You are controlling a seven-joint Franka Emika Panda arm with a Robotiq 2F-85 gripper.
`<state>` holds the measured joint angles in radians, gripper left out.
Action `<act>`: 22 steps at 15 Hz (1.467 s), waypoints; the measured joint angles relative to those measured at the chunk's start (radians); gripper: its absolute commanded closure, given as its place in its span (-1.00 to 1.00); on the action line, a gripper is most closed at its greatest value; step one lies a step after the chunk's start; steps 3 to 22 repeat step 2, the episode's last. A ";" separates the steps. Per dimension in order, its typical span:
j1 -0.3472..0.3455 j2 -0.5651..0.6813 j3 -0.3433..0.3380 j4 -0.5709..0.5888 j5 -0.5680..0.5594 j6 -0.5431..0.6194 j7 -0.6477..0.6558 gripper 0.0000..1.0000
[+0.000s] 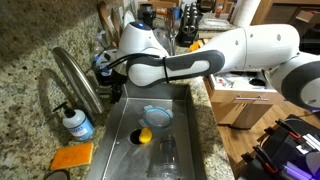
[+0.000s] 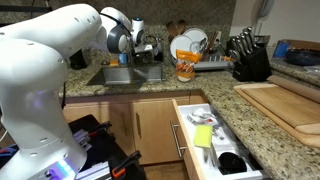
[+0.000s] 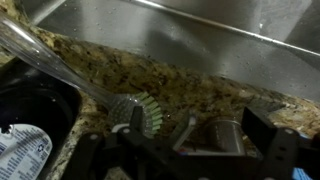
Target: Open the faucet
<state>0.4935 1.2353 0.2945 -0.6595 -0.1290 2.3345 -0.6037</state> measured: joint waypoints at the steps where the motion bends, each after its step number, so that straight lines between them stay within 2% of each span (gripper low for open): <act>1: 0.000 0.000 -0.001 0.001 0.000 0.000 0.001 -1.00; 22: 0.000 0.000 -0.002 0.001 0.000 0.000 0.001 -1.00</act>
